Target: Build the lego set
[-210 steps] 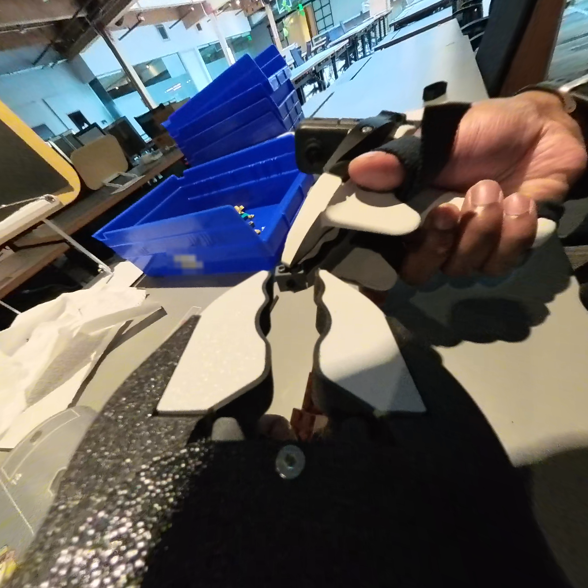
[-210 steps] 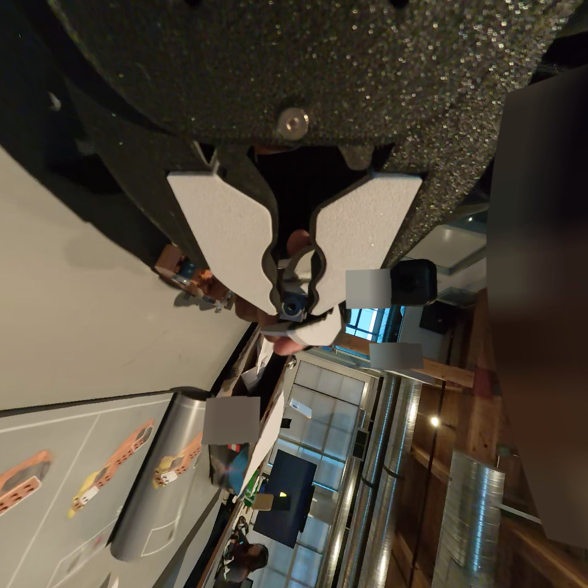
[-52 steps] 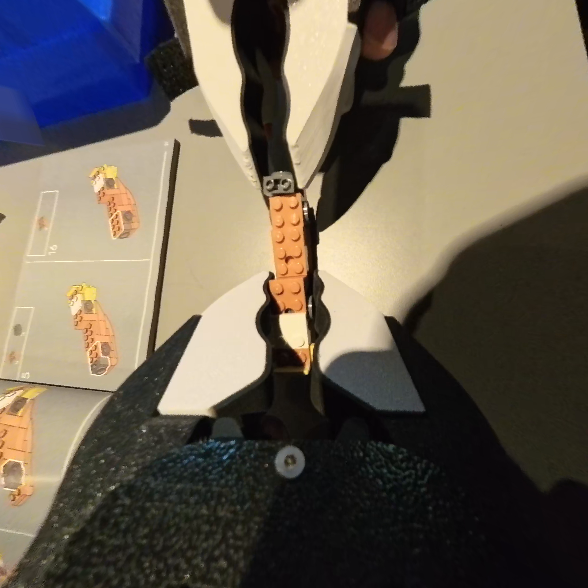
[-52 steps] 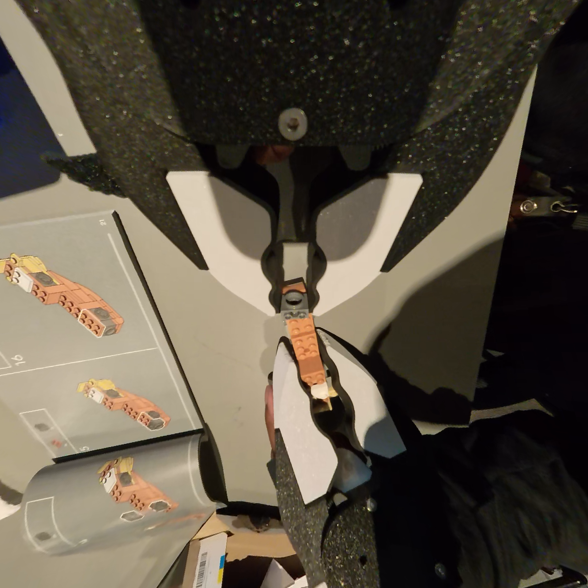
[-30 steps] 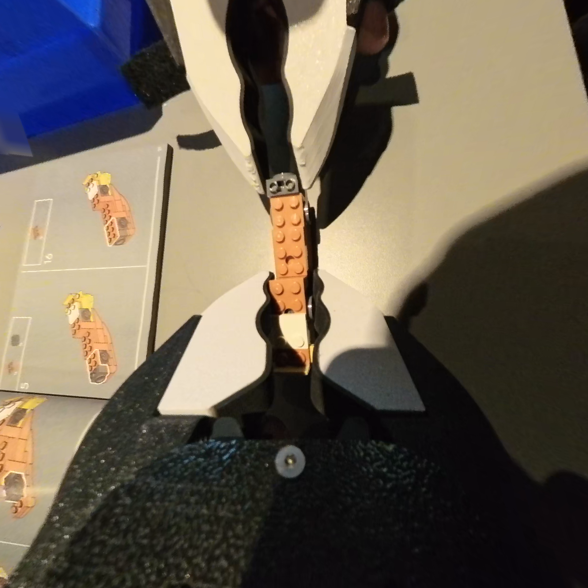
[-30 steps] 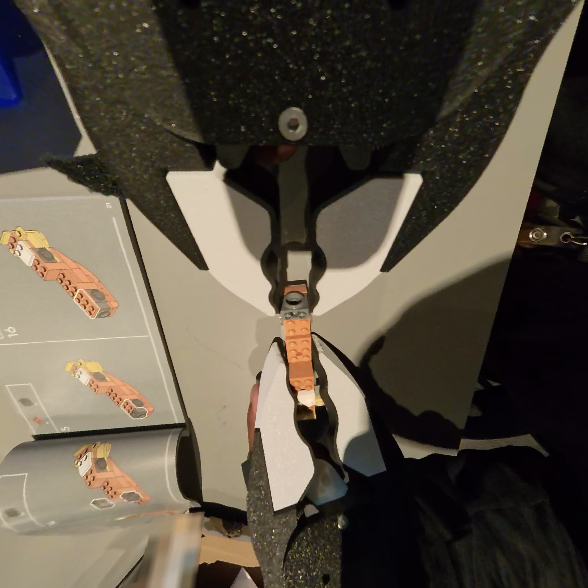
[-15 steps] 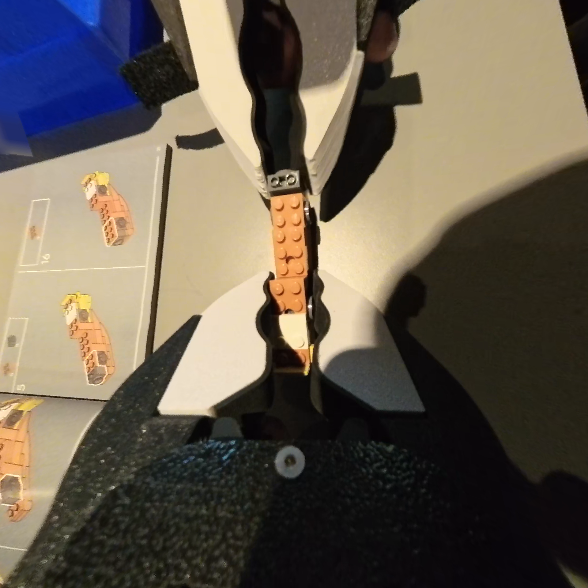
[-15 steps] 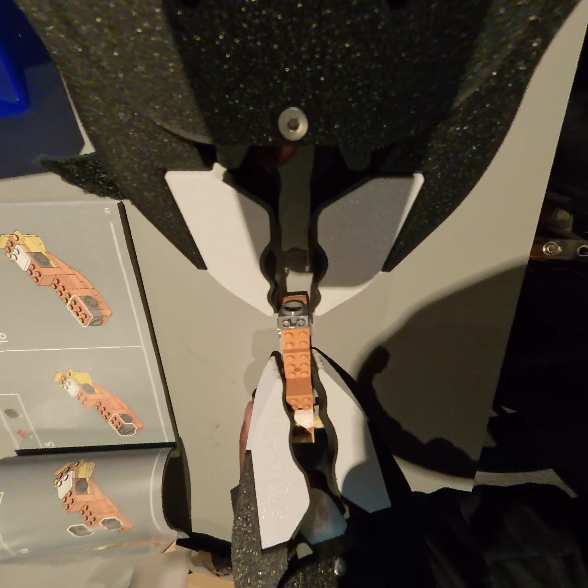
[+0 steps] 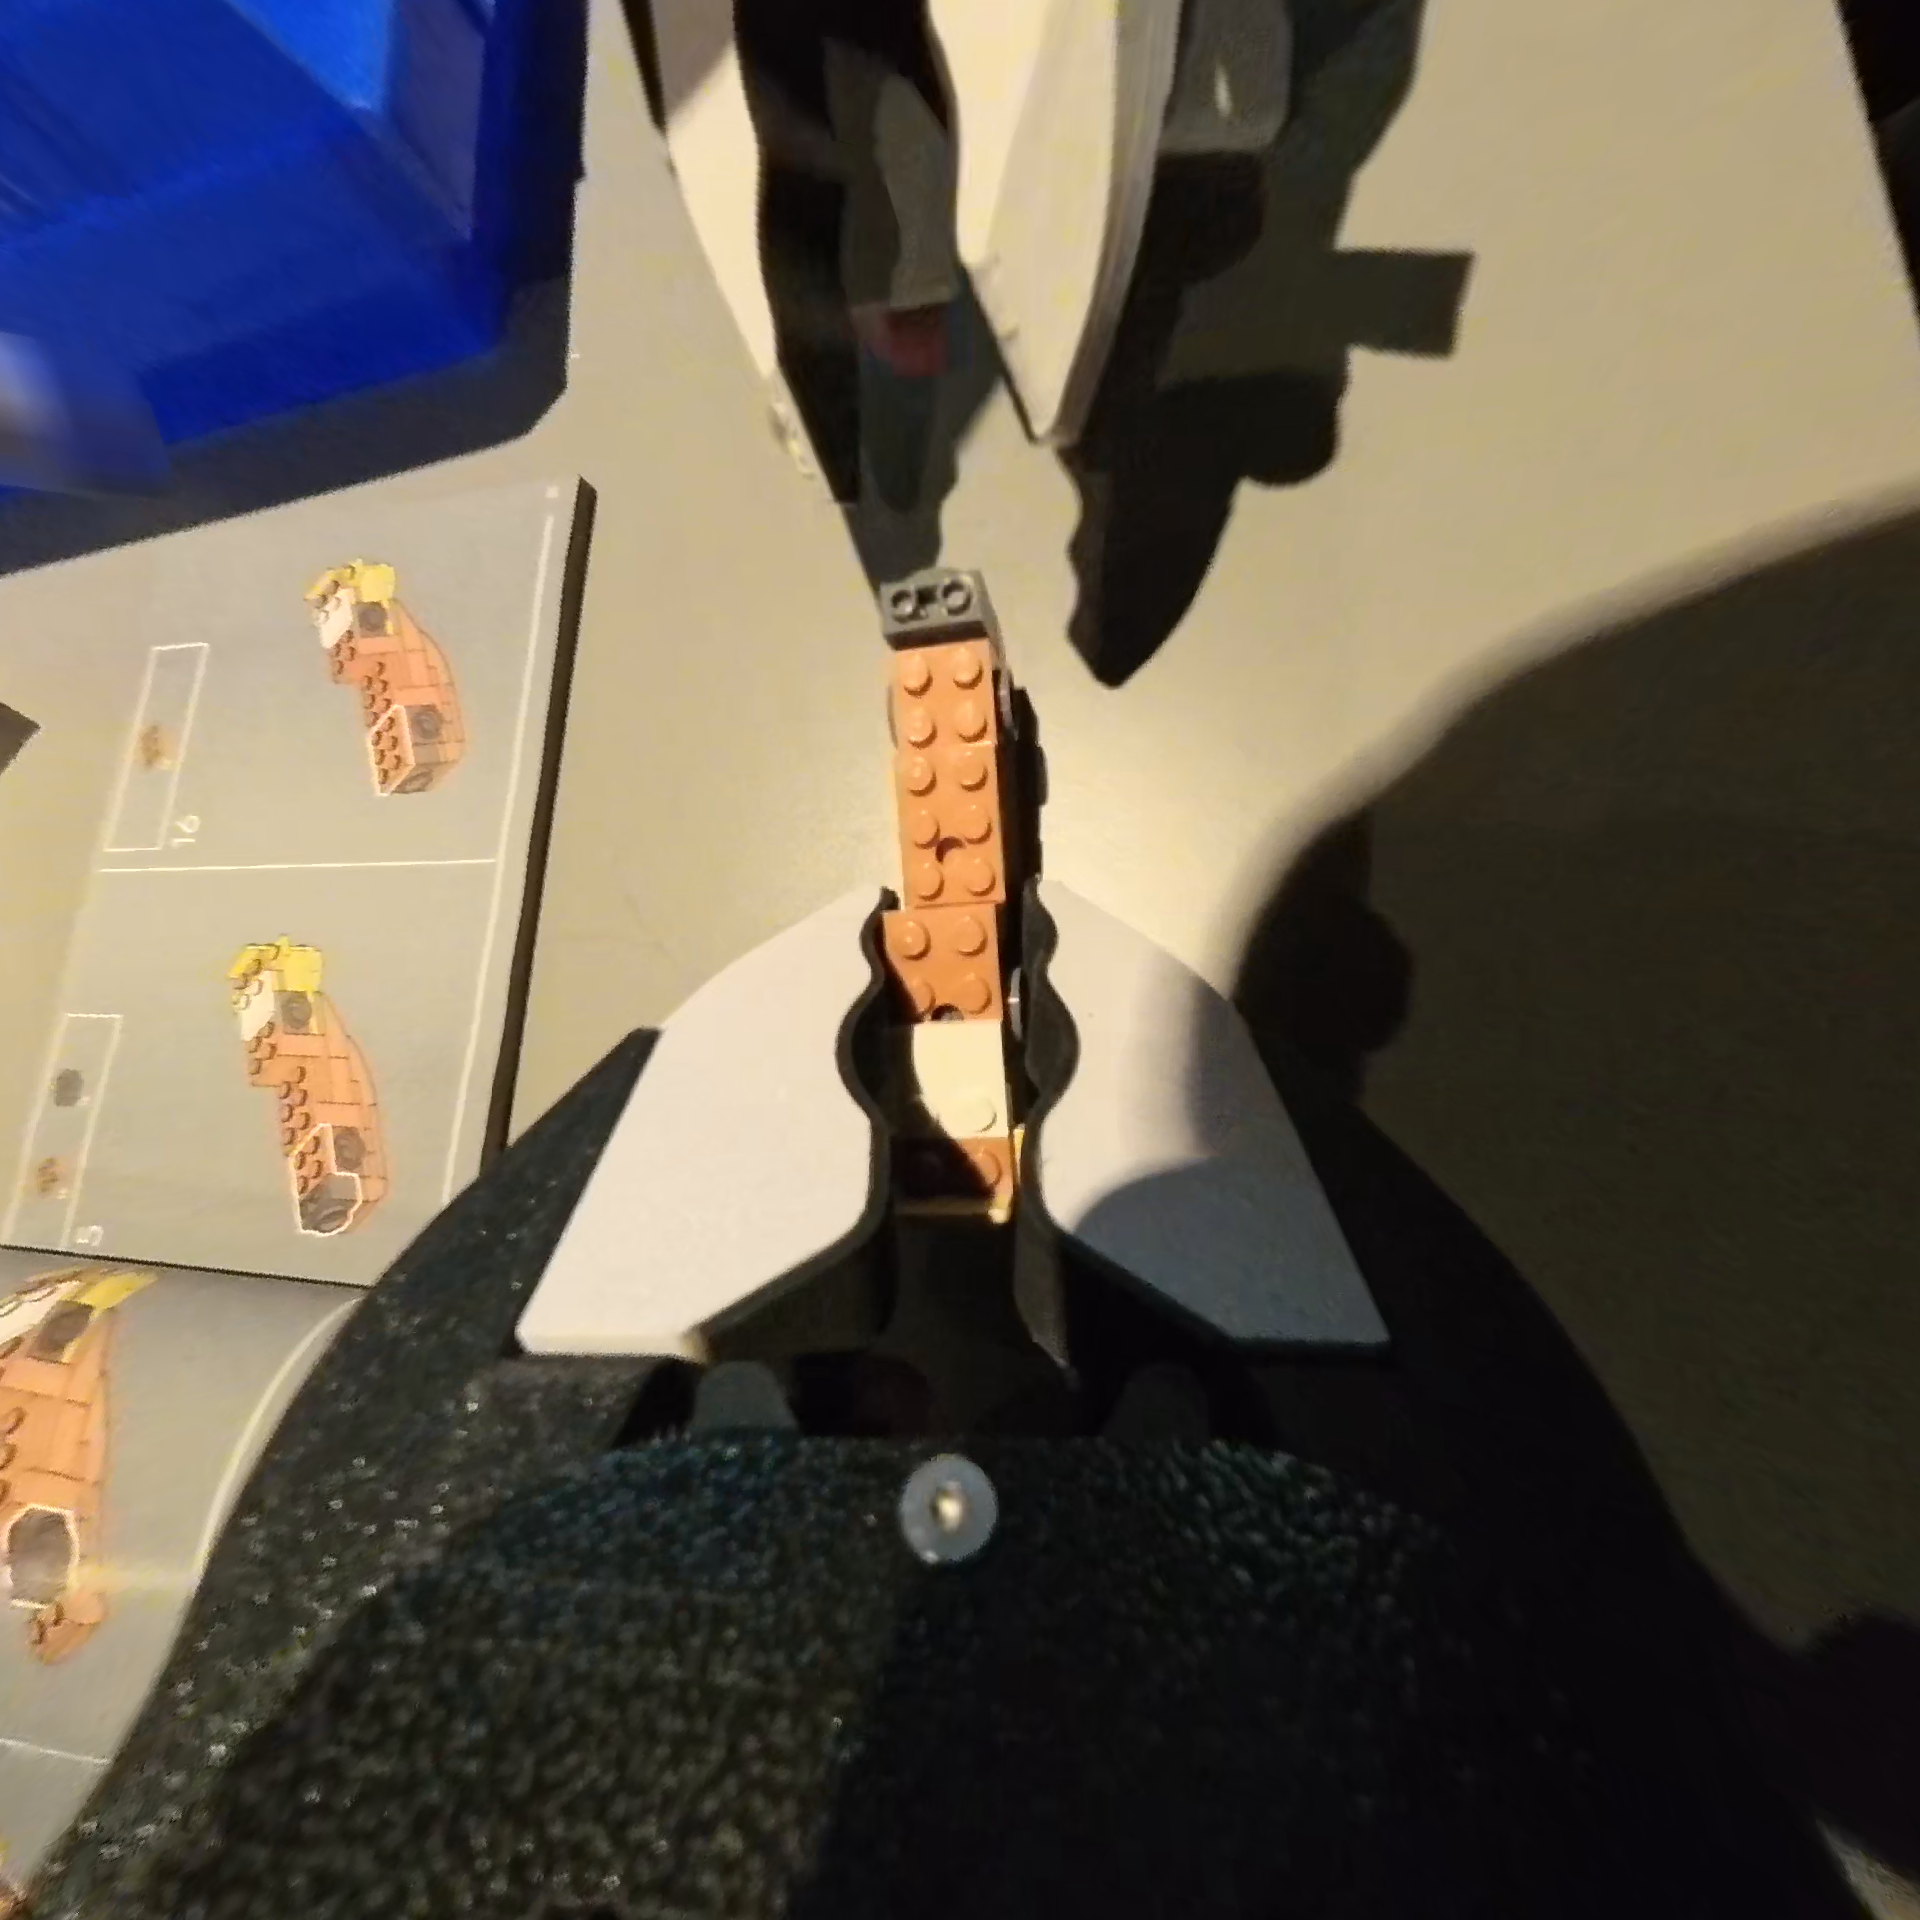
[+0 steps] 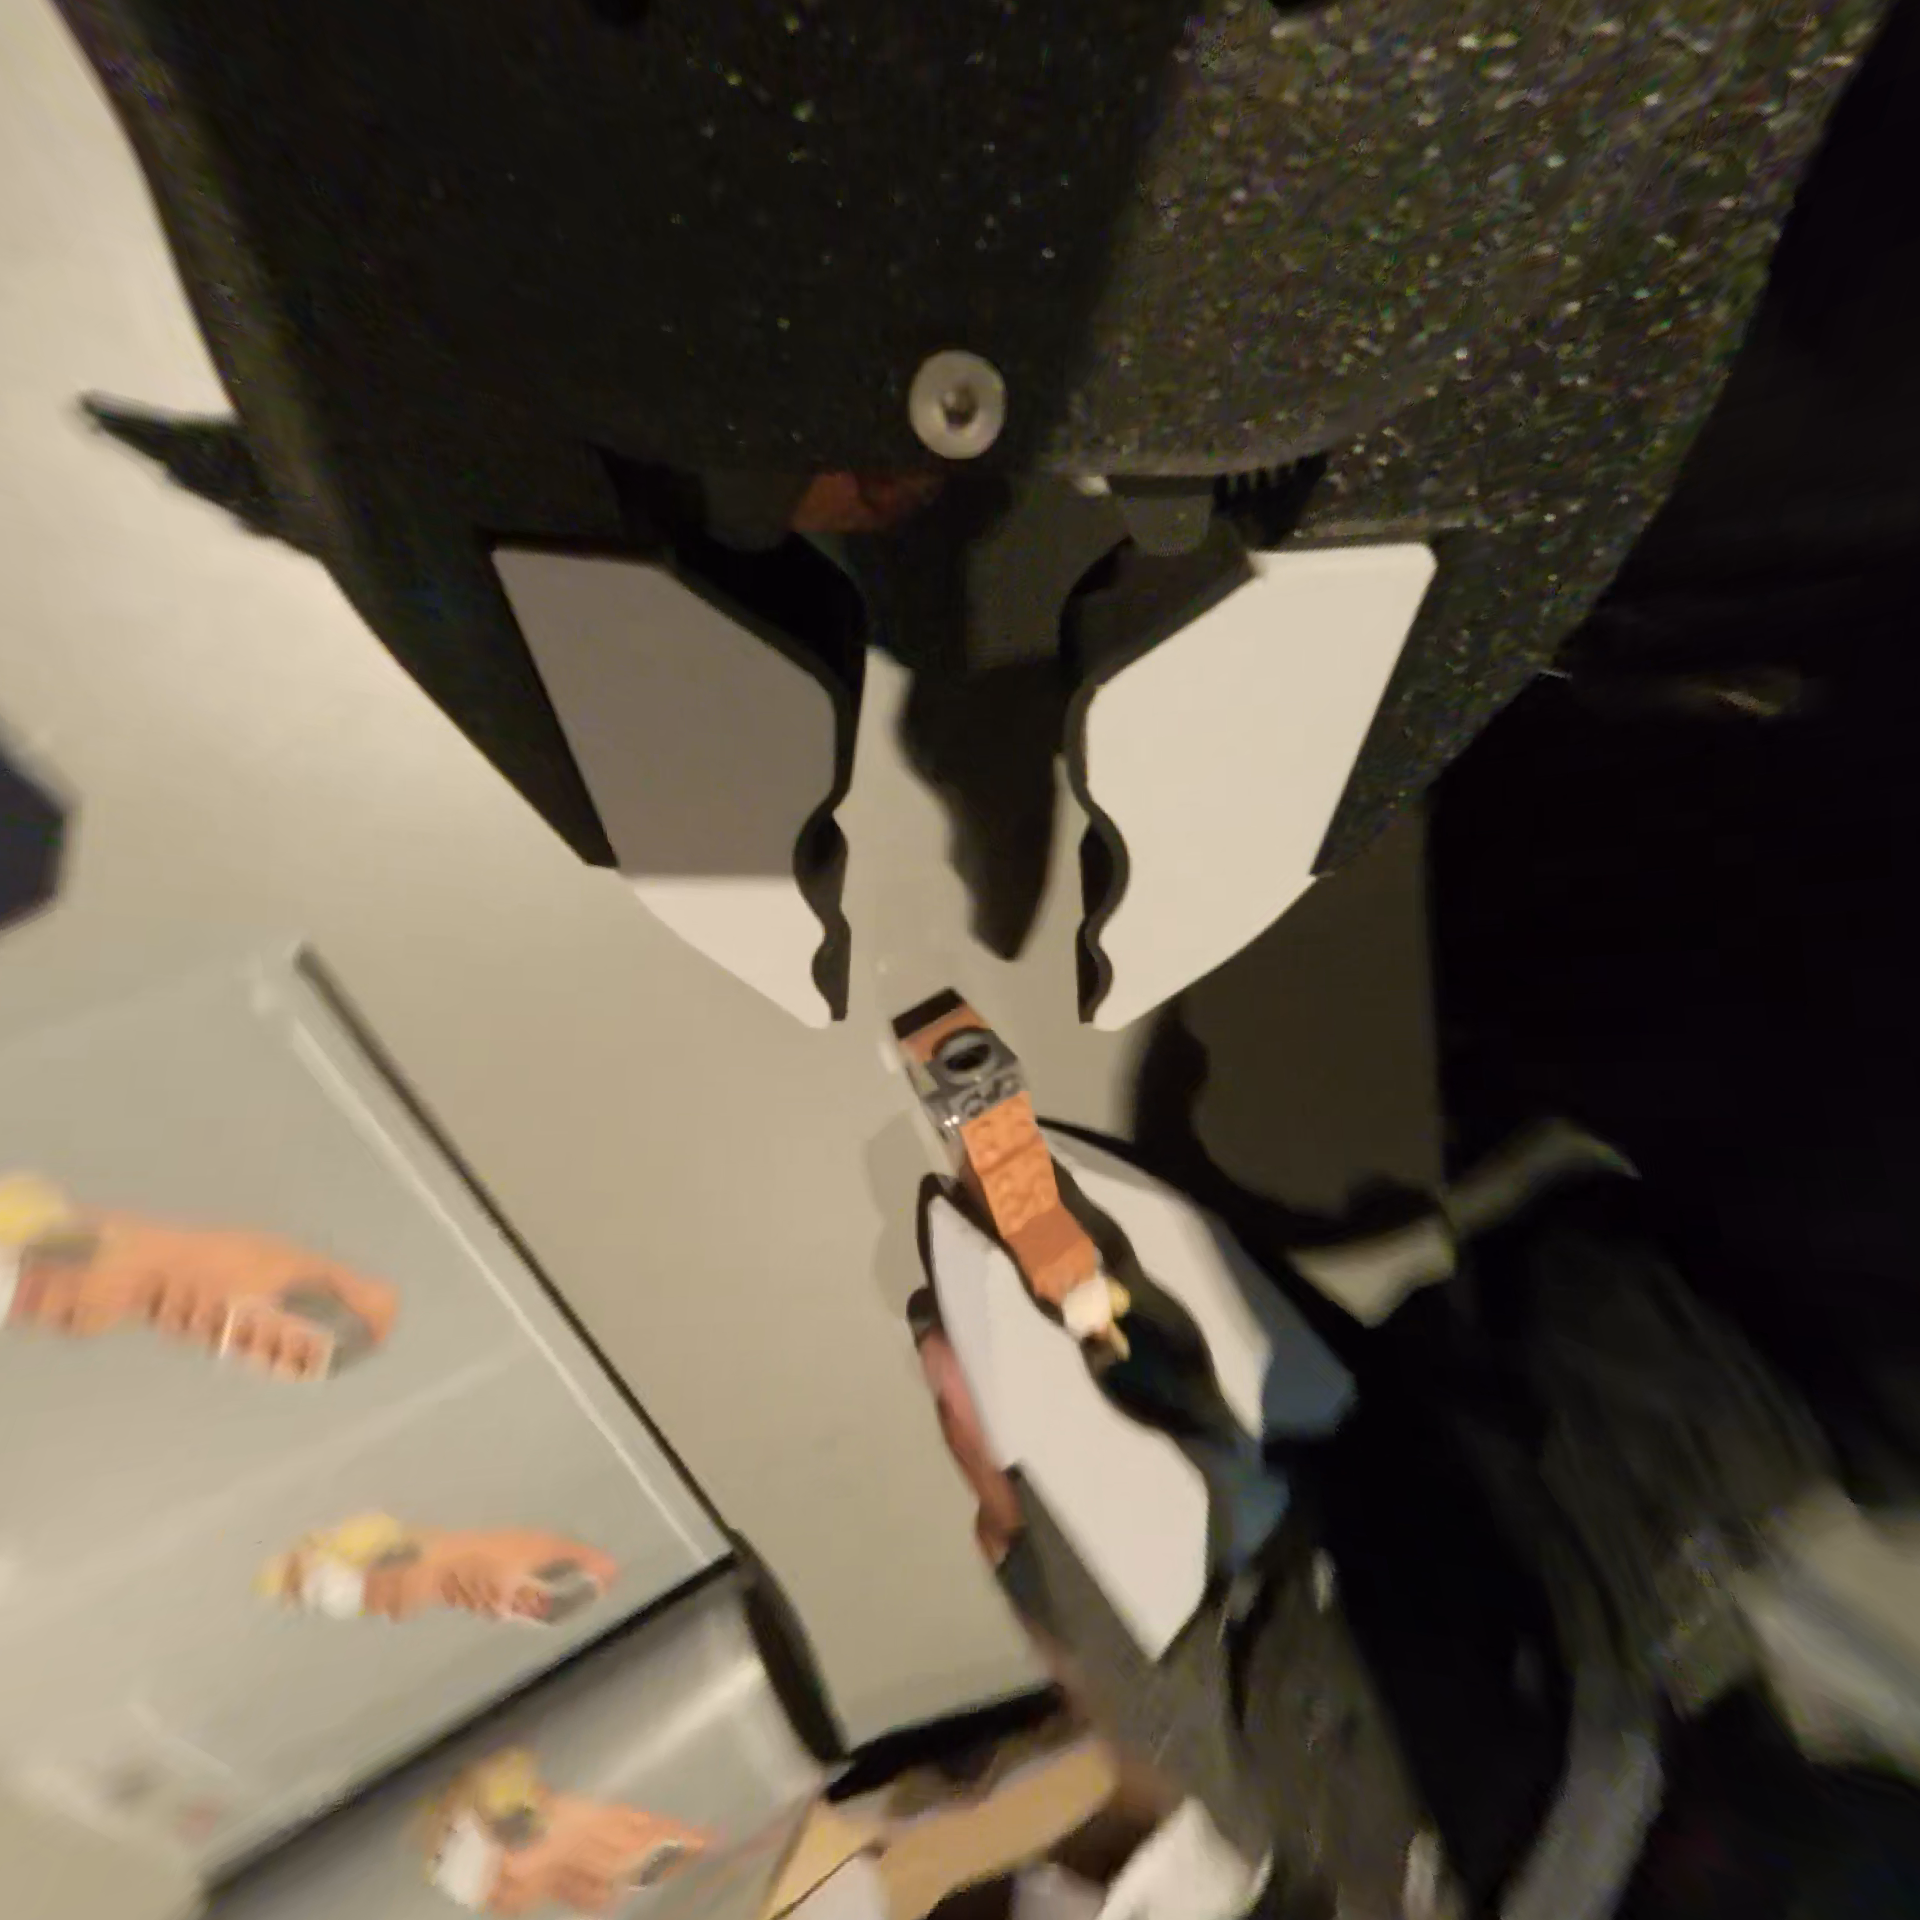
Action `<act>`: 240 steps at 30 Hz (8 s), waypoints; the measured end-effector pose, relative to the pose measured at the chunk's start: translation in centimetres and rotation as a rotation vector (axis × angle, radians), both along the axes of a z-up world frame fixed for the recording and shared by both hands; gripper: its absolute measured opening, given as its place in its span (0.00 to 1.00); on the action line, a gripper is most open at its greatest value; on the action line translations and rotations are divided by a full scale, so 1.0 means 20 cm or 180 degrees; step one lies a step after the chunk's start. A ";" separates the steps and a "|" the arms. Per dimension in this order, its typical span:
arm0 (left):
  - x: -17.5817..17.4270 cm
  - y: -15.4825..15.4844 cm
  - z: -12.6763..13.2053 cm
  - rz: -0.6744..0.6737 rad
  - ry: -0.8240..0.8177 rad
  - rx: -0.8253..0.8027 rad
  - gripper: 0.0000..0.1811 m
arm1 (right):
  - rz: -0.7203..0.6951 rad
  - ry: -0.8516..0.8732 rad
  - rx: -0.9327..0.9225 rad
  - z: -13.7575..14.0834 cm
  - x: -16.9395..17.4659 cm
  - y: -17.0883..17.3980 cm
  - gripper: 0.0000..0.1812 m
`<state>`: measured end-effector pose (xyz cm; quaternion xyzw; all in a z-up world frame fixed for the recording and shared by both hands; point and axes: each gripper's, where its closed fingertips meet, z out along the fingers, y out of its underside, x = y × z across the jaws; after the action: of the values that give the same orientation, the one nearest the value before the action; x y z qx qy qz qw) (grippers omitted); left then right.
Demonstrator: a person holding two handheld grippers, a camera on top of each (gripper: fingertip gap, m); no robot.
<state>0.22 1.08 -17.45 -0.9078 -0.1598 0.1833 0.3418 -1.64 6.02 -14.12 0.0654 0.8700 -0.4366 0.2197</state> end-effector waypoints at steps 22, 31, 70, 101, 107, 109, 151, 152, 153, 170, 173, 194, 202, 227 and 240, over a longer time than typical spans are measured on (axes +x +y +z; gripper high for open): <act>0.01 0.01 0.02 0.0029 0.0242 0.0017 0.12 | -0.0739 -0.1487 0.0415 -0.04 0.03 -0.07 0.13; 0.01 0.01 0.03 0.0020 0.0285 0.0090 0.12 | -0.0706 -0.1478 0.0504 -0.06 0.05 -0.08 0.10; 0.08 -0.04 0.04 -0.0374 0.0362 -0.0109 0.26 | -0.0531 -0.2192 0.0767 -0.08 0.08 -0.09 0.08; 0.05 -0.02 0.02 -0.0459 0.0582 -0.0220 0.12 | -0.0353 -0.2158 0.1050 -0.08 0.12 -0.10 0.13; 0.05 -0.02 0.02 -0.0468 0.0590 -0.0224 0.12 | -0.0354 -0.2141 0.1033 -0.08 0.12 -0.11 0.12; 0.04 -0.02 0.02 -0.0476 0.0602 -0.0223 0.11 | -0.0344 -0.2119 0.1035 -0.08 0.13 -0.11 0.12; 0.02 0.00 0.08 -0.0537 0.0982 0.0125 0.10 | -0.0472 -0.1912 0.0713 -0.06 0.13 -0.10 0.13; 0.02 0.00 0.08 -0.0533 0.0988 0.0123 0.10 | -0.0490 -0.1894 0.0706 -0.06 0.13 -0.11 0.13; 0.02 0.00 0.08 -0.0532 0.0999 0.0119 0.10 | -0.0501 -0.1870 0.0700 -0.06 0.13 -0.11 0.13; 0.03 -0.02 0.05 -0.0481 0.0700 -0.0009 0.11 | -0.0741 -0.1532 0.0442 -0.01 0.03 -0.09 0.16; 0.05 -0.03 0.02 -0.0520 0.0449 -0.0133 0.11 | -0.0610 -0.1301 0.0490 -0.02 0.06 -0.06 0.17; 0.24 0.04 0.28 0.0047 0.0466 0.0622 0.21 | 0.0604 0.0187 0.0261 -0.07 0.46 0.06 0.19; 0.32 0.09 0.22 0.0306 0.0353 0.0759 0.21 | 0.0837 0.1000 0.0440 -0.15 0.47 0.04 0.18; 0.34 0.18 0.60 -0.0030 -0.1141 0.3416 0.20 | 0.1415 0.1549 -0.2525 0.46 0.45 -0.06 0.08; 0.35 0.24 0.62 -0.0349 -0.1477 0.3643 0.10 | 0.1562 0.1512 -0.2642 0.45 0.46 -0.09 0.08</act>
<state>7.25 5.80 -5.06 -0.6035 -0.2560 -0.1514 0.7398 7.57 4.15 -5.18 -0.3328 0.6397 -0.6824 0.1197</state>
